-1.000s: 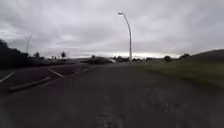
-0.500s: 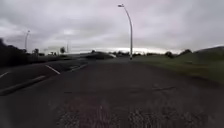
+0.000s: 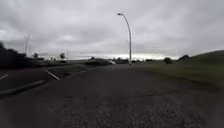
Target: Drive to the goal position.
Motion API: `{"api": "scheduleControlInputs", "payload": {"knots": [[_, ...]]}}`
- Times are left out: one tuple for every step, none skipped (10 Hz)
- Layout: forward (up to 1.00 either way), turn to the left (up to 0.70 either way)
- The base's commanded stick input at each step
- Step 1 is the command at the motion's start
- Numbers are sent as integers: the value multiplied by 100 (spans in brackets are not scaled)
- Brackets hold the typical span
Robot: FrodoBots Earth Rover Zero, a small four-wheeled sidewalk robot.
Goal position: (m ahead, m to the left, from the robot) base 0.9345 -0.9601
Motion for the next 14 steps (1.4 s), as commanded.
{"api": "scheduleControlInputs", "payload": {"knots": [[100, 0], [100, 0], [100, 0], [100, 0], [100, 0], [100, 0], [100, 0], [100, 0], [100, 0], [100, 0], [100, 0], [100, 0], [100, 0], [100, 0]]}}
